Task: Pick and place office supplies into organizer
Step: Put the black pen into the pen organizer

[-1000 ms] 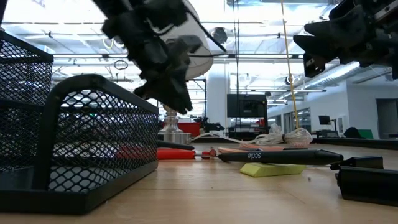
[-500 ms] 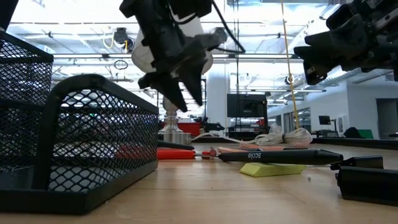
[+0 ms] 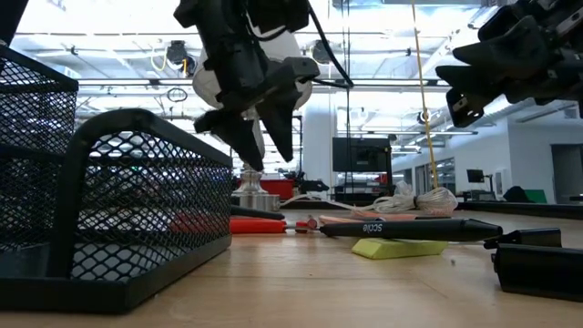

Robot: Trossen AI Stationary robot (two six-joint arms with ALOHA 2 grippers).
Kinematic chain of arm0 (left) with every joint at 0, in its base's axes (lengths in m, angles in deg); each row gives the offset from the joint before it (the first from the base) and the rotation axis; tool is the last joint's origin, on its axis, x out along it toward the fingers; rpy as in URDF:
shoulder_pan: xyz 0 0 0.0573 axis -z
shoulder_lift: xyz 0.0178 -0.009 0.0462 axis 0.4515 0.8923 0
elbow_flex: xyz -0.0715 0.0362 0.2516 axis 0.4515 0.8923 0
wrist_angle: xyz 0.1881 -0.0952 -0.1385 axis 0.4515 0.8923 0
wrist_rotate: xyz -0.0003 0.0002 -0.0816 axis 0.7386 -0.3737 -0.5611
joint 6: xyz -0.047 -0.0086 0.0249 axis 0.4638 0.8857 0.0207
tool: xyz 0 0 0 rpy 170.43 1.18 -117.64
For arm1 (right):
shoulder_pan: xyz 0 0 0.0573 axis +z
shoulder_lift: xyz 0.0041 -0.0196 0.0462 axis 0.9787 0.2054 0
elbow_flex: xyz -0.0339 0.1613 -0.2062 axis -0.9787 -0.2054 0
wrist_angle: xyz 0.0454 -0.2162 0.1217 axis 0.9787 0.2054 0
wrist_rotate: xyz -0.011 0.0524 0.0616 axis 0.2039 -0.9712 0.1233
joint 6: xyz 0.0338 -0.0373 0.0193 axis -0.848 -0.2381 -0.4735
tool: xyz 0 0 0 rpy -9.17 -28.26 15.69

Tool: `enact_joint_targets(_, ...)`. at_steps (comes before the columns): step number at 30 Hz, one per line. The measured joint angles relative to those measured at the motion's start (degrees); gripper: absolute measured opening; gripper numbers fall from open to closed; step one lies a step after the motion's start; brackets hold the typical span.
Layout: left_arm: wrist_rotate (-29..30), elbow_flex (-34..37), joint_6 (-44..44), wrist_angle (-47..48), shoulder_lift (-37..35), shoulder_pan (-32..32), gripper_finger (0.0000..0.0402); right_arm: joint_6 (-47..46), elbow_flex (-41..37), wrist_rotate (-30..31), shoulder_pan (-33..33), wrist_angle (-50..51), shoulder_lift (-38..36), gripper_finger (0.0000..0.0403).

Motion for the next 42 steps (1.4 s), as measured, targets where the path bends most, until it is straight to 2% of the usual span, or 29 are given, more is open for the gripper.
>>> enact_joint_targets(7, -2.3, 0.1, -0.7, -1.4, 3.0, 0.0, 0.0209, -2.3, 0.0, 0.2, 2.3, 0.0, 0.2, 0.0116)
enact_joint_targets(28, -1.7, -0.1, -3.6, -2.1, 9.5, -1.3, 0.0201, -2.3, 0.0, 0.9, 4.5, 0.6, 0.6, 0.0116)
enact_joint_targets(31, -1.3, -0.1, -4.0, -1.5, 9.6, -1.2, 0.0175, -2.3, 0.0, 2.5, 5.0, 0.7, 0.6, 0.0116)
enact_joint_targets(35, -0.3, 0.0, -4.7, -1.2, 9.6, -0.8, 0.0122, -2.2, 0.0, 3.3, 5.8, 0.9, 0.6, 0.0116)
enact_joint_targets(42, -0.7, 0.0, -14.4, -1.7, 9.4, -0.7, 0.0027, -2.1, 0.0, 3.4, 6.0, 0.9, 0.6, 0.0116)
